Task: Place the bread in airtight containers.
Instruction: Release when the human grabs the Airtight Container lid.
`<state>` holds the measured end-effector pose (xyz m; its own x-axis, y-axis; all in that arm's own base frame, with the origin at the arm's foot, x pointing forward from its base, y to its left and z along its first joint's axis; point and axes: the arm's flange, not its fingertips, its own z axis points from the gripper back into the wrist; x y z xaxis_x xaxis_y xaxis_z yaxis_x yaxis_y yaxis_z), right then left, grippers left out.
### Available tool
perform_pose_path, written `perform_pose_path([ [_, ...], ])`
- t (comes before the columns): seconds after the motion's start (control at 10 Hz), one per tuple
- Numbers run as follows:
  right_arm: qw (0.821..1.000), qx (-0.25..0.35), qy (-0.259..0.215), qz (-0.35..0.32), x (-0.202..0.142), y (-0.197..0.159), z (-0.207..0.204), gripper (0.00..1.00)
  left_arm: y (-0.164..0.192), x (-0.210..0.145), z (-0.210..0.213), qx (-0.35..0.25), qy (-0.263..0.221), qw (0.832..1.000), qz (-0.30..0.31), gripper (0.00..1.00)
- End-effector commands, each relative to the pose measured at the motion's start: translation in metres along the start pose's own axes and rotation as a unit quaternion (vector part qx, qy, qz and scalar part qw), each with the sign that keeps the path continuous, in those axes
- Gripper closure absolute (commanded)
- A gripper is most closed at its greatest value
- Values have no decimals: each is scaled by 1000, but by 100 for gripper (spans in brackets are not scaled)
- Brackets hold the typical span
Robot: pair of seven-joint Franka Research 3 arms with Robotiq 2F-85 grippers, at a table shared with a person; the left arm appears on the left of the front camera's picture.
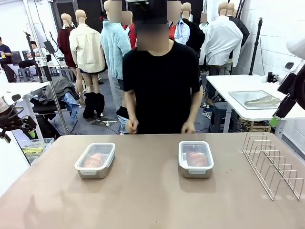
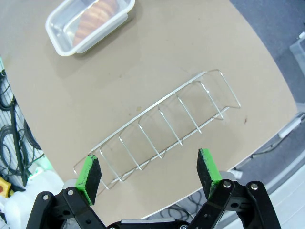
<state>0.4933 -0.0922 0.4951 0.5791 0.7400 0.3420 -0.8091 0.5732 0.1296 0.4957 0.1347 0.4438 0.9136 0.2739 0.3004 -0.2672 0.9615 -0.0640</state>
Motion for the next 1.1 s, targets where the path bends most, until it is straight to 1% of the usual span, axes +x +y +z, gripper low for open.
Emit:
perform_pose_path([
  [0.0, 1000, 4, 5, 8, 1, -4, 1, 0, 2, 0, 1, 1, -1, 1000, 1, 0],
  [1.0, 1000, 4, 5, 8, 1, -4, 1, 0, 2, 0, 1, 1, -1, 1000, 1, 0],
])
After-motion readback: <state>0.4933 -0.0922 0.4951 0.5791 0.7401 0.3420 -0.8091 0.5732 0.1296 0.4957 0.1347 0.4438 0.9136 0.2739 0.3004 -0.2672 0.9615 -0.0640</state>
